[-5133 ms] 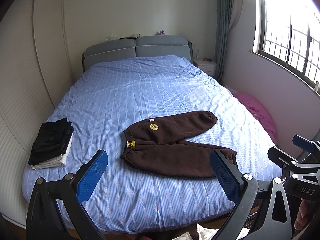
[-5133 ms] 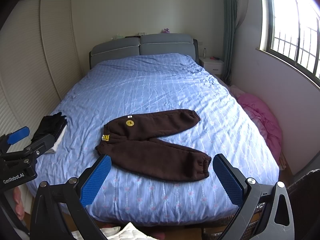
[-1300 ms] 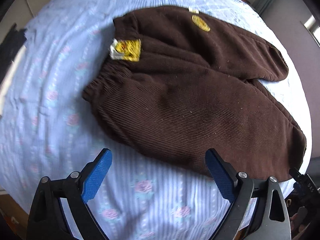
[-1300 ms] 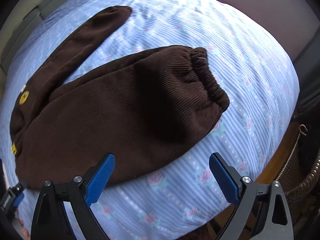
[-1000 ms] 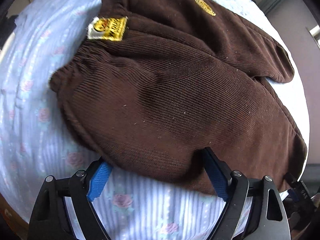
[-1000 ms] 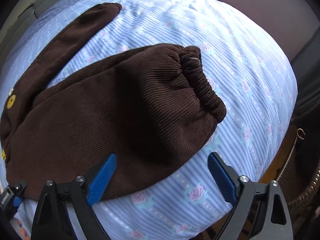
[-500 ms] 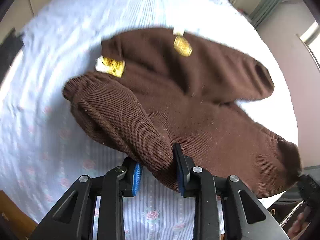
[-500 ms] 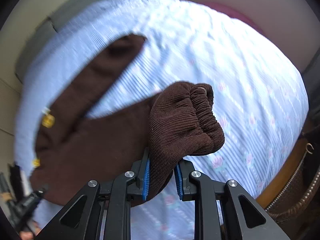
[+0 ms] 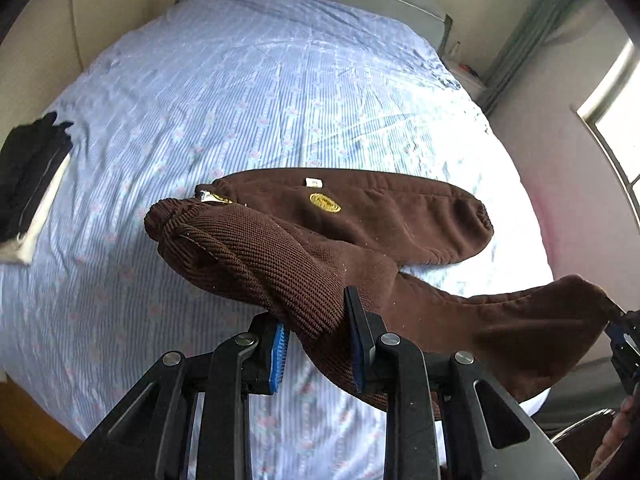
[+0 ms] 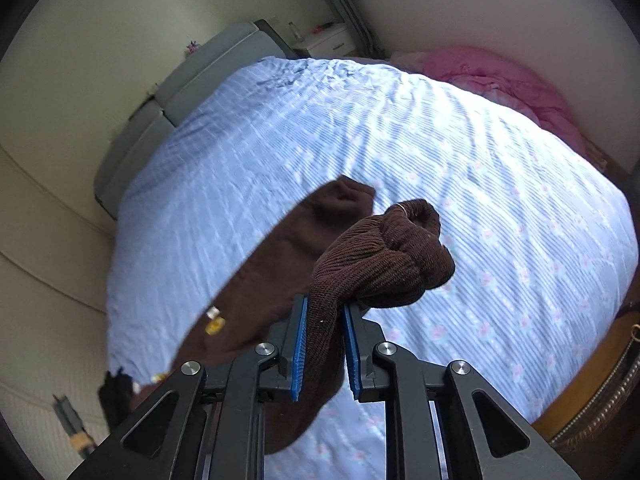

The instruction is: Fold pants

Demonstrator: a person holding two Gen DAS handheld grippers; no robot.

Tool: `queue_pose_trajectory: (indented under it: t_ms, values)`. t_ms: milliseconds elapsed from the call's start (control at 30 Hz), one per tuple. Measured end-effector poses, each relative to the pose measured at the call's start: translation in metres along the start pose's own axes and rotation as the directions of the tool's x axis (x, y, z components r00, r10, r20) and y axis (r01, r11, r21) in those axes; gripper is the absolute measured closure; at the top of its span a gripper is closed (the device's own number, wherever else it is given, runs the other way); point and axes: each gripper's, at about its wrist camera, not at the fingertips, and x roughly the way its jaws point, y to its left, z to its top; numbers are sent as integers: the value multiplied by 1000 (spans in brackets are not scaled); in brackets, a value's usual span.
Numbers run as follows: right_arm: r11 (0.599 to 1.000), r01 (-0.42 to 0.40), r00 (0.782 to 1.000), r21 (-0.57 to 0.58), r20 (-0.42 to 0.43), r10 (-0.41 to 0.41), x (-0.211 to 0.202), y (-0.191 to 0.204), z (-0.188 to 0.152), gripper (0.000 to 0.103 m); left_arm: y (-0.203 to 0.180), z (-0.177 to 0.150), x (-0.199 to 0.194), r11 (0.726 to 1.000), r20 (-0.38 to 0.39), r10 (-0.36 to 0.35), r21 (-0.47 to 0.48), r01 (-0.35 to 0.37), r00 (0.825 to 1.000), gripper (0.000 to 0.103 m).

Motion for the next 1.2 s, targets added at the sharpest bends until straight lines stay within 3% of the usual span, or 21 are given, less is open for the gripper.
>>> queue_pose_trajectory:
  t_ms: [167,367,567,700,767,867,933,1000,1033,1100,1200]
  values:
    - [1000,-22,1000,-5,-3,22,-8,9,18,84,-11,1,14,999,-64,51,9,-50,997,77]
    - [1000,-11,999,-4,-38,11,21,20,37,84,-4,22,42,995,-116,88,-42,-94,989,77]
    - [1000,3,1000,-28,-26,-4,81,50,76,85,5,79,76,981,-102,125,-133,-138,987,78]
    - [997,50,998,-52,-23,-51,136,72,109,85,12,113,108,972,-136,139,-172,-161,981,78]
    - [994,72,997,-81,-30,-75,162,82,119,85,15,128,129,966,-157,172,-168,-198,972,78]
    - [982,114,989,-151,-72,-126,204,93,131,84,21,145,167,958,-251,197,-158,-241,948,76]
    - [979,112,983,-171,-125,-134,228,95,136,78,20,152,184,956,-313,217,-123,-266,925,76]
    - [971,107,980,-215,-140,-139,235,101,139,65,17,156,184,959,-328,225,-89,-268,917,76]
    - [965,111,983,-239,-115,-142,231,104,141,60,15,157,178,964,-318,216,-80,-253,923,75]
    - [958,109,990,-266,-59,-129,214,108,143,42,11,160,167,972,-299,201,-60,-229,933,71]
    - [941,136,991,-310,25,-135,187,108,148,38,-2,162,154,979,-283,199,14,-203,938,68]
